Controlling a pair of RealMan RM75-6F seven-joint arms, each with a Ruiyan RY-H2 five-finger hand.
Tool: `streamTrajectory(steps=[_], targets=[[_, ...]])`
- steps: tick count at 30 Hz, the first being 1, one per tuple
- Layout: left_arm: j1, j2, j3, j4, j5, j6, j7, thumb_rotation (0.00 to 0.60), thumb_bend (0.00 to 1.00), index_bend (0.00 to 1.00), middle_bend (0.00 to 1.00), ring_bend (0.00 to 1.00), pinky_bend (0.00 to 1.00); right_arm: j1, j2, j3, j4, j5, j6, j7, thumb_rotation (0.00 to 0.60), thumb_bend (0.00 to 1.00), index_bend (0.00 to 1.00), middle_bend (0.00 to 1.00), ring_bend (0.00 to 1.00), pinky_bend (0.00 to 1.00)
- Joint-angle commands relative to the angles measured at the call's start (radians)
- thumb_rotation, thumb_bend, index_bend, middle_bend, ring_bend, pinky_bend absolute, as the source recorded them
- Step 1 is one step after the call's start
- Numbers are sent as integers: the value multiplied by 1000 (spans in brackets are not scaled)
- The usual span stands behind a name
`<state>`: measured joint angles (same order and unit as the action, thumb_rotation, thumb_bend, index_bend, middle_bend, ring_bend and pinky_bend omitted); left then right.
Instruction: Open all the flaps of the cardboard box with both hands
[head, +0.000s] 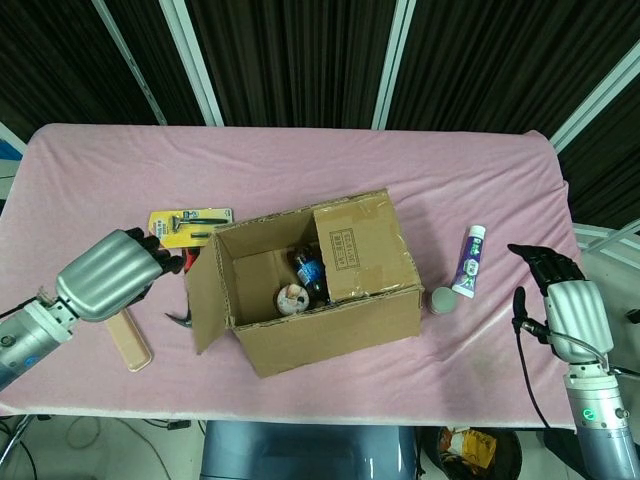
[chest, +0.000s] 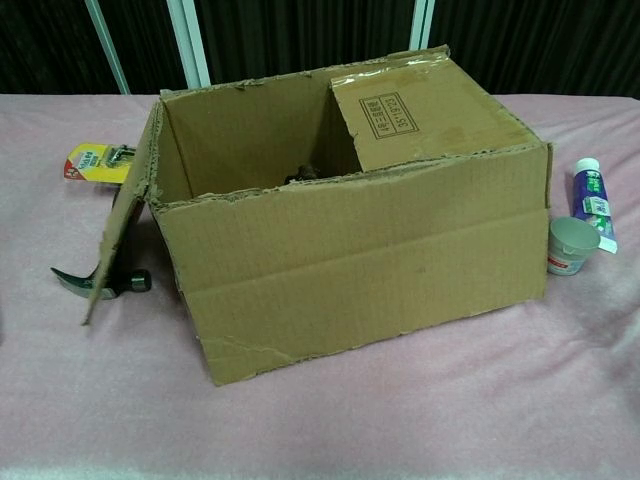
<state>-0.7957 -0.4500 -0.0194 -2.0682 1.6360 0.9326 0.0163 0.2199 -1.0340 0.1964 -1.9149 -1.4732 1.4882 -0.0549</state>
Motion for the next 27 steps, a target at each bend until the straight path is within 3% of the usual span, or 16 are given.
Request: streamTrajectory(steps=[1,5,8,11,14,17,19,27], targets=[[68,-7,37,53,36,55,-46,600,802,365,498,380,426,1,1,-1,0,1,-3,-5,600,661,192,257,216,254],[185,-104,57,116,8,201,-99,600,450,175,226,136,207,6,14,-8,7,-14,-17,-6,600,636,192,253,216,254],[291,-215,63,169,-32,343,-101,600,311,96,94,36,108,16,30,-18,23,-64,-28,5,600,632,192,234,189,254],[385,-326,62,228,-69,472,-85,600,299,66,63,21,91,36,47,-24,42,-121,-43,-7,600,631,192,213,161,254],[477,-445,65,323,-98,582,-50,600,303,55,53,19,85,78,74,-16,50,-180,-81,-69,600,713,193,211,161,253],[531,-521,74,405,-115,626,-42,600,305,43,40,11,80,126,92,3,38,-205,-131,-125,600,848,192,211,161,253],[560,-563,78,453,-123,647,-59,600,305,28,28,2,66,170,104,21,19,-212,-183,-164,600,886,192,211,161,253],[621,-670,48,592,-131,715,-156,600,305,0,6,0,47,389,59,104,-30,-141,-449,-354,600,930,192,214,161,253]])
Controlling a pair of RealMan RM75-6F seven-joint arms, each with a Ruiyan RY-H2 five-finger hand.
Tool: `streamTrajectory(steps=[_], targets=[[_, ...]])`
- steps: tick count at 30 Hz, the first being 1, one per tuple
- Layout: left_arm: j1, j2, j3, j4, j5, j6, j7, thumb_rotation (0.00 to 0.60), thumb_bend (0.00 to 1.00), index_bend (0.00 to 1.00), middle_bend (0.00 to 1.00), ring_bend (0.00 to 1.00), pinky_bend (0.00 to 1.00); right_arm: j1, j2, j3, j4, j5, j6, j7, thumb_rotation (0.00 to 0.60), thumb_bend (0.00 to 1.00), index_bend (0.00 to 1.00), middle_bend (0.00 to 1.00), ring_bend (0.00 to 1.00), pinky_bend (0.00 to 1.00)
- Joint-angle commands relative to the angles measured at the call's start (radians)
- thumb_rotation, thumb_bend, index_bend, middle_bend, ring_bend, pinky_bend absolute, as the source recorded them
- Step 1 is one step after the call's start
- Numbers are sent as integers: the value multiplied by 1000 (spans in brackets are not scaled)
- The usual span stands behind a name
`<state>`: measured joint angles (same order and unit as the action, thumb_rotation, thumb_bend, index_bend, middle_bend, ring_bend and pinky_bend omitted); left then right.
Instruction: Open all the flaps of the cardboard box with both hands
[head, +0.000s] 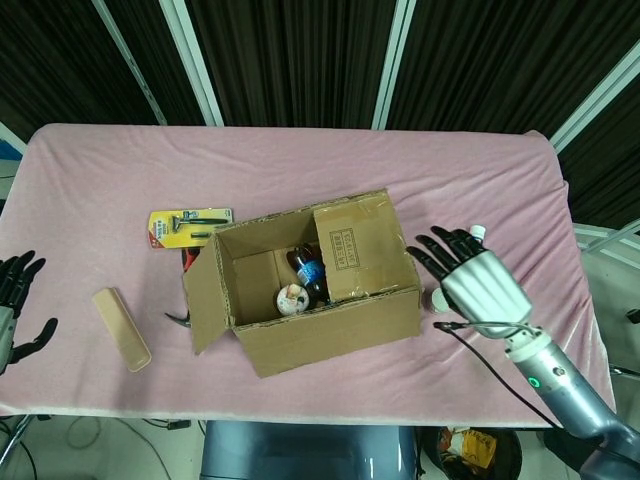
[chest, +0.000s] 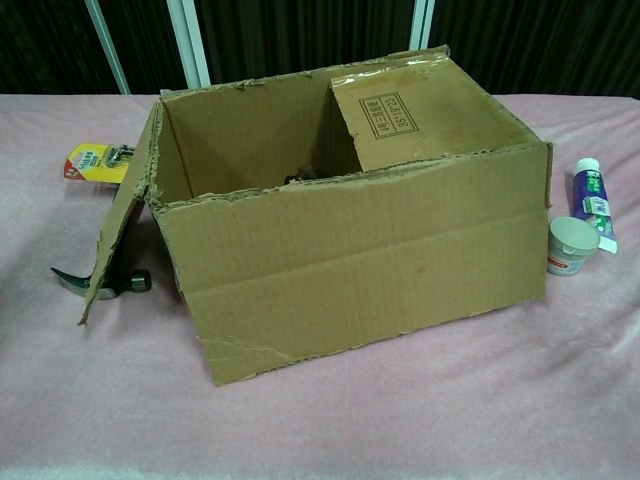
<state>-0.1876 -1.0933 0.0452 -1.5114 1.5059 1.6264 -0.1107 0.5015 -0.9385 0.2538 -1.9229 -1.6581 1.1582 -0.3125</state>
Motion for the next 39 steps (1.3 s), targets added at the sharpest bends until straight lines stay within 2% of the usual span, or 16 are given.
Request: streamTrajectory(steps=[1,5,10,19,27,33,39], targets=[[14,-35,-20,49,2,21,-38,600,305,0,6,0,47,141,-61,58,-18,69,-156,-125,600,942,192,217,161,253],[14,-42,-23,72,10,7,-54,600,305,0,7,0,47,244,-153,85,12,149,-255,-201,600,996,227,238,172,253],[14,-46,-31,84,20,-3,-77,600,305,0,2,0,47,369,-279,103,89,254,-357,-288,600,1000,317,289,208,254],[10,-36,-43,74,12,-47,-108,600,305,0,5,0,47,542,-437,86,260,353,-479,-397,600,1000,366,326,214,254],[11,-29,-56,64,3,-70,-130,600,305,0,6,0,47,642,-490,45,373,376,-563,-444,600,1000,474,428,250,254],[13,-26,-63,60,4,-80,-136,600,305,0,6,0,47,676,-496,5,419,403,-595,-460,600,1000,491,489,262,254],[14,-23,-66,56,7,-89,-136,600,305,0,6,0,47,696,-481,-42,441,440,-610,-512,600,1000,496,491,261,254]])
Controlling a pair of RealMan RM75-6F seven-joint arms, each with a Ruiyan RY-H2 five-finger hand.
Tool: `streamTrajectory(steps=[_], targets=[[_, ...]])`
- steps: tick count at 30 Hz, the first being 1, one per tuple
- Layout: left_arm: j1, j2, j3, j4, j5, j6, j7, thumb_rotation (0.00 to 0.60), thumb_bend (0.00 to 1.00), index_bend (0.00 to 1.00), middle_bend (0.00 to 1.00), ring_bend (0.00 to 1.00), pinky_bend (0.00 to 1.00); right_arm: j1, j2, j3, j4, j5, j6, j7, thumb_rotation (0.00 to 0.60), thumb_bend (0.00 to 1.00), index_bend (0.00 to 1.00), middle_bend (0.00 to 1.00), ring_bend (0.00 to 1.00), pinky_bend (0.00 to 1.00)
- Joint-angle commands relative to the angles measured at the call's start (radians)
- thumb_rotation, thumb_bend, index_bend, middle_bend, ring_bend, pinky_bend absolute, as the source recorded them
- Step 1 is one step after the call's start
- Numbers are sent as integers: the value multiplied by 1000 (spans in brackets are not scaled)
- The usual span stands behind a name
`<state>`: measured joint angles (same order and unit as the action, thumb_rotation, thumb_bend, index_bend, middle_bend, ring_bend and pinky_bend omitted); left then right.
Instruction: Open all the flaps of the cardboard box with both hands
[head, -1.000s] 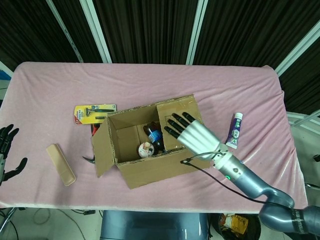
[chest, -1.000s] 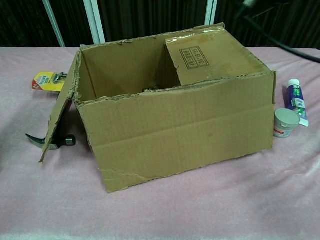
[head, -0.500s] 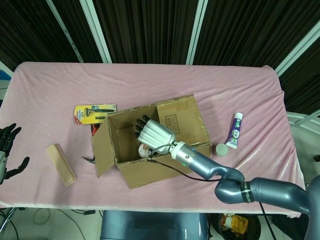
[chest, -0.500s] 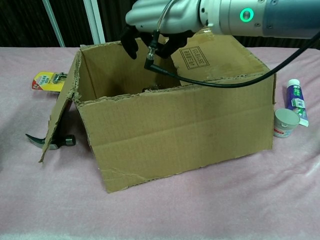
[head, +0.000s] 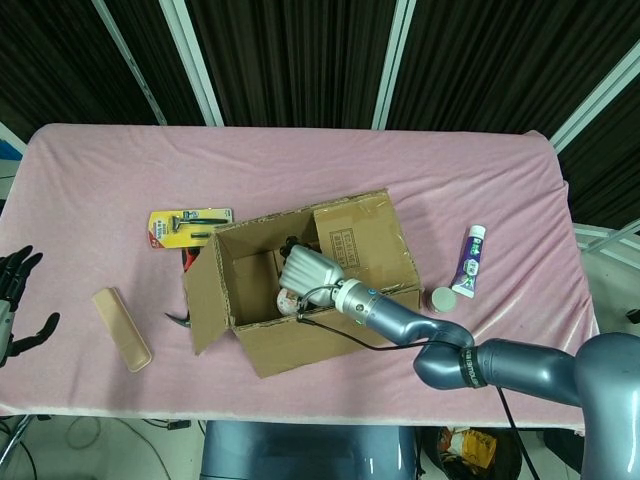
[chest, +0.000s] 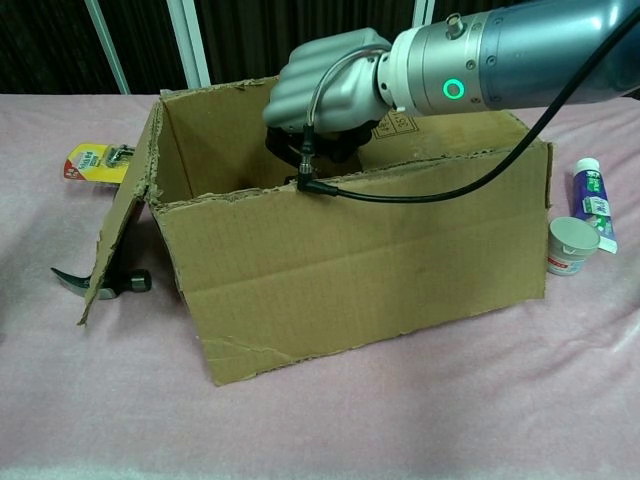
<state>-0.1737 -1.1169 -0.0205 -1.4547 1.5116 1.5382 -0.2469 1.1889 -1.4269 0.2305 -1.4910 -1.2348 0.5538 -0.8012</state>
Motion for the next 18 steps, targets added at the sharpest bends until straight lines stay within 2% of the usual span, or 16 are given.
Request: streamTrajectory(steps=[1,7,18], targets=[[0,1,-1,-2,2,-2,2,600,305,0,6,0,47,12,12,-29,12,24,-7,-40,600,1000,499,493,260,254],[2,5,-5,-7,3,-9,5,600,305,0,6,0,47,33,45,-73,-9,103,21,-152,600,1000,507,501,260,254],[7,11,-7,-14,21,-7,9,600,305,0,6,0,47,80,168,-148,-178,250,148,-399,600,1000,508,502,255,254]])
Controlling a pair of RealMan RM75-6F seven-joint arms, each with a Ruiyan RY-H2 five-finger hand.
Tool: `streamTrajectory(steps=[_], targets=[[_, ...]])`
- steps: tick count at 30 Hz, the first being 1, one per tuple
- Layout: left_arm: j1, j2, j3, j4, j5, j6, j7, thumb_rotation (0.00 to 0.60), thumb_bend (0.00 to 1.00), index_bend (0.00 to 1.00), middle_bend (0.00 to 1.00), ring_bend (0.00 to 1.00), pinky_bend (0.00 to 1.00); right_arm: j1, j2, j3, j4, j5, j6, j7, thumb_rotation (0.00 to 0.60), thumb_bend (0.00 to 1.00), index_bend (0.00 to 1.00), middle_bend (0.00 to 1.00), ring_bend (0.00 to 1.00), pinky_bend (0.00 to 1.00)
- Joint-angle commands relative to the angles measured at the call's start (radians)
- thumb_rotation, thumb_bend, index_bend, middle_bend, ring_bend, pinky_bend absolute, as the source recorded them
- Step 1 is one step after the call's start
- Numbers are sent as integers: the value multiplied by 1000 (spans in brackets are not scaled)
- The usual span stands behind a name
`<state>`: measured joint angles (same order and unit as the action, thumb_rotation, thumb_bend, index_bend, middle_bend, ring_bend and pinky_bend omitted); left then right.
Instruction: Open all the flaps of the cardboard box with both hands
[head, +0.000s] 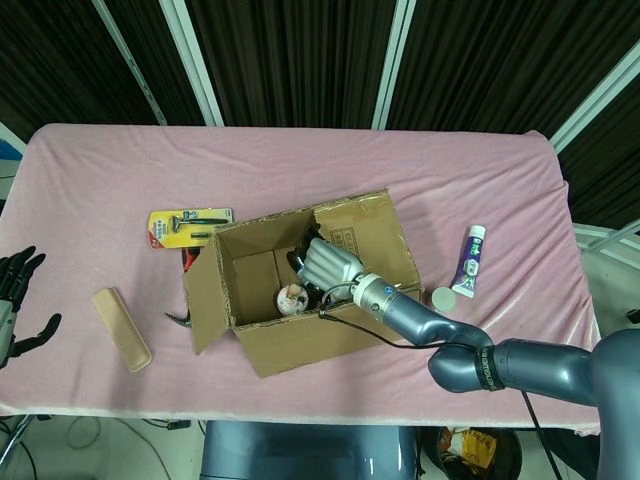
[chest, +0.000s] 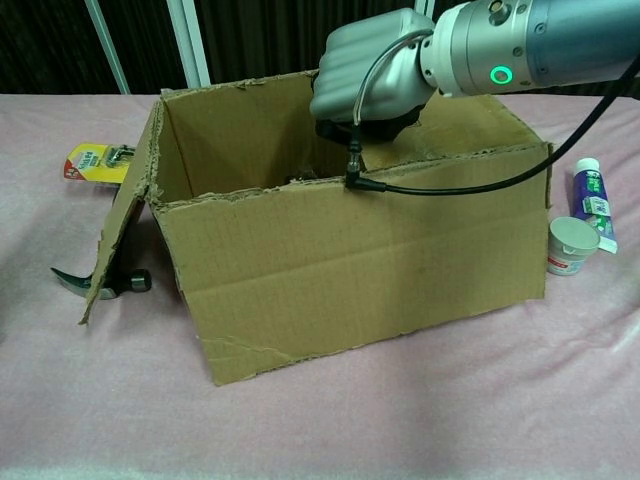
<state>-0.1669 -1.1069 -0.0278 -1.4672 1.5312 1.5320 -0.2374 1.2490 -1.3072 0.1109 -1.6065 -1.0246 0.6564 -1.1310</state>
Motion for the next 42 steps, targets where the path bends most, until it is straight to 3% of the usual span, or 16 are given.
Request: streamTrajectory(steps=[1,10,24,35,42], targets=[[1,2,1,-1,4,-2,-1,600,305,0,6,0,47,24,66,-35,-89,53,63,-92,600,1000,508,501,253,254],[5,6,1,-3,23,4,-7,600,305,0,6,0,47,53,177,-76,-247,123,164,-215,600,998,508,496,241,254],[12,10,1,-5,48,20,8,600,305,0,5,0,34,67,317,-129,-382,168,282,-336,600,592,434,413,184,239],[14,14,3,-10,52,12,21,600,305,0,6,0,30,60,398,-167,-415,161,306,-365,600,531,389,381,168,236],[16,15,1,-12,50,10,25,600,305,0,6,0,30,51,448,-181,-426,137,303,-356,600,437,249,278,120,228]])
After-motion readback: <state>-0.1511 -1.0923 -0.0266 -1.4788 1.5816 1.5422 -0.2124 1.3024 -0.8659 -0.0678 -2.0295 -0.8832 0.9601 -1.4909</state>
